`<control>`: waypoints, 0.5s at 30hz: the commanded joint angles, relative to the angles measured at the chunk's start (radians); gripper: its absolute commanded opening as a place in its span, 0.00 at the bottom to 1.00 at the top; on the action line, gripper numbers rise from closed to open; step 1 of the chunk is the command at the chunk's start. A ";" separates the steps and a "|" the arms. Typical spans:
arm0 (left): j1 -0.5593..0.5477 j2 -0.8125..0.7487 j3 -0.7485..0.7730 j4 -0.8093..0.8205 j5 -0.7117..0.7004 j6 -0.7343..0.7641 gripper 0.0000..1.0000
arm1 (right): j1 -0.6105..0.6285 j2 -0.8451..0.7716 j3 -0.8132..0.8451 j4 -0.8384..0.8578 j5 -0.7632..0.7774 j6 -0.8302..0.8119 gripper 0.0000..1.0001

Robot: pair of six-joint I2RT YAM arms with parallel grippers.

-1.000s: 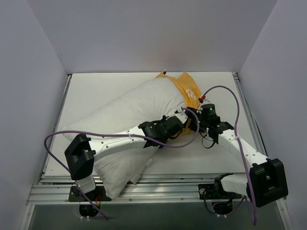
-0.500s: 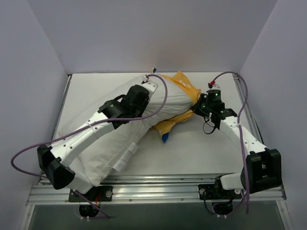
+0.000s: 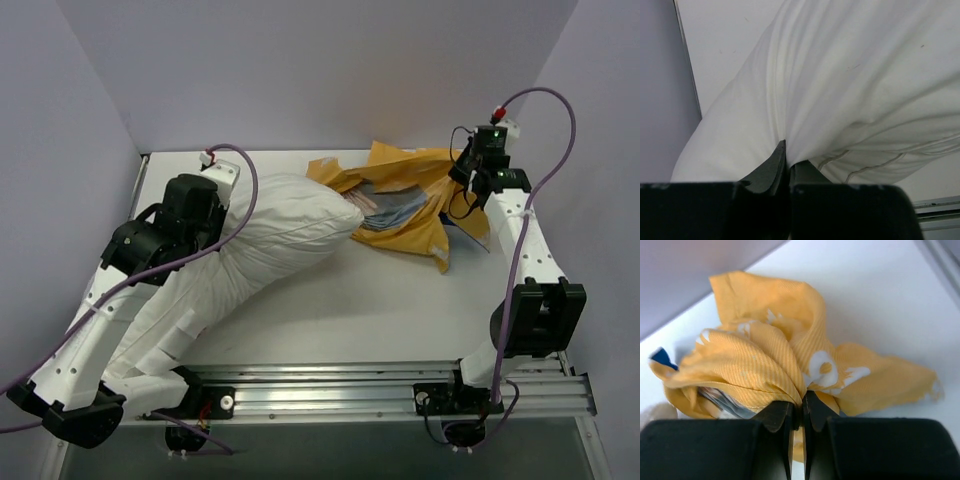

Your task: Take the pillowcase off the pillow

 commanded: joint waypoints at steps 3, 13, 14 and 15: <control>0.065 0.009 0.227 0.127 -0.131 -0.024 0.02 | -0.022 0.077 0.279 -0.079 0.123 -0.051 0.00; 0.157 0.393 0.655 0.130 -0.188 -0.069 0.02 | -0.015 0.061 0.565 0.152 -0.207 -0.179 0.00; 0.160 0.423 0.722 0.129 -0.183 -0.100 0.02 | 0.004 0.036 0.551 0.209 -0.261 -0.191 0.00; 0.162 0.447 0.750 0.127 -0.179 -0.114 0.02 | 0.030 0.028 0.543 0.211 -0.363 -0.226 0.00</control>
